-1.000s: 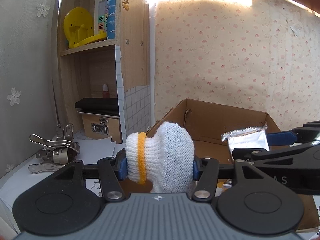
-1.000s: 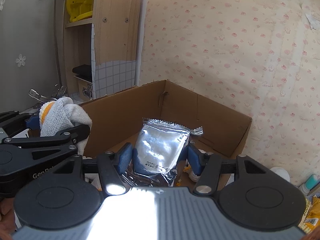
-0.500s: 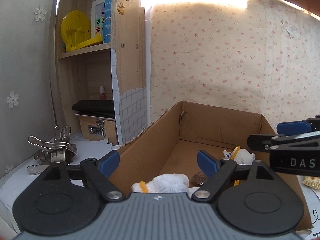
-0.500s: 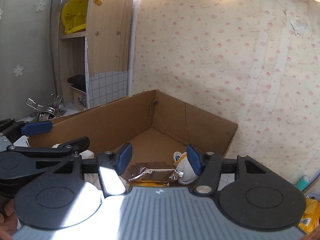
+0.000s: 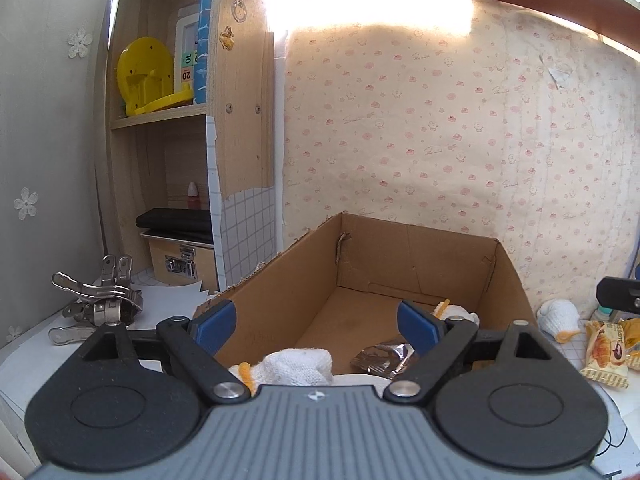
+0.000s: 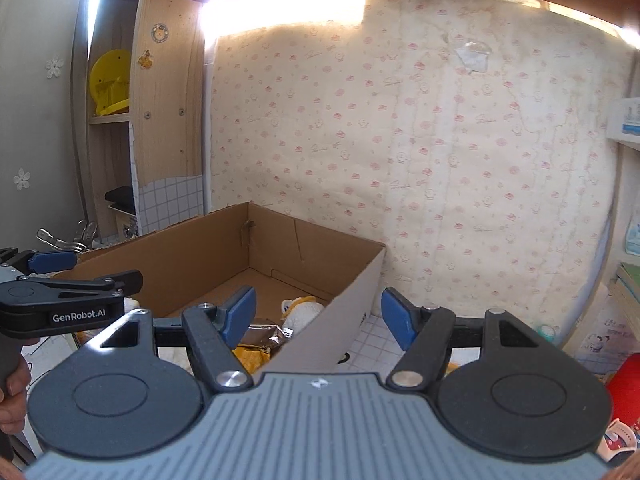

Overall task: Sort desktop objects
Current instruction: 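Move both open grippers back to the snack bags on the desk, then grasp the croissant bag with the left gripper while the right gripper grasps the yellow snack bag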

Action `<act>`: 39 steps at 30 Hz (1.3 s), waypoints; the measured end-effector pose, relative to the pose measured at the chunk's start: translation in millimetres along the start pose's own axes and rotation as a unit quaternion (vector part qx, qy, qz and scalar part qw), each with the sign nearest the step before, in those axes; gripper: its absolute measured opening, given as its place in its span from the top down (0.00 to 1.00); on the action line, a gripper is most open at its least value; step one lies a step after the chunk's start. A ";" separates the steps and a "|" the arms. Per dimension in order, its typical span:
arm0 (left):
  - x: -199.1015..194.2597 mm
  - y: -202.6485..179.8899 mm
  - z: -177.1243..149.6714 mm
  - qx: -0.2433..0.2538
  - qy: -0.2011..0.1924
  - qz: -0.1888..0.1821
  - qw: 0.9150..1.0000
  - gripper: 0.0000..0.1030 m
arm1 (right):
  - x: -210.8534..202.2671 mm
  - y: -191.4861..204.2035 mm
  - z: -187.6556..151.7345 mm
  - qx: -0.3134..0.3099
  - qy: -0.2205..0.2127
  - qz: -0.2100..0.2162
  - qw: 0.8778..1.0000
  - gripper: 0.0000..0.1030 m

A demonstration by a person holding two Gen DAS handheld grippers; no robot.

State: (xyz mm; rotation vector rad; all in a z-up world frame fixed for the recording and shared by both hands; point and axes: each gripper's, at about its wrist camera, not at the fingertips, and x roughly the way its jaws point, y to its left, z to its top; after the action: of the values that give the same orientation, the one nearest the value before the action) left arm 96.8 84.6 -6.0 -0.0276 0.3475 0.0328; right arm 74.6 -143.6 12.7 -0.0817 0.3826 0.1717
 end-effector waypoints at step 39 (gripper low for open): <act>51.0 -286.2 -53.4 0.115 0.069 -0.248 0.959 0.08 | -56.3 -201.6 -123.7 0.122 0.052 -0.171 0.976 0.29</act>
State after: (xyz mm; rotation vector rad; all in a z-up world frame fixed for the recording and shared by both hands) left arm 137.1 -201.7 -67.4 0.1142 0.4746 -0.5087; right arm 14.7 -363.9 -71.0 0.0871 0.4851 -0.2207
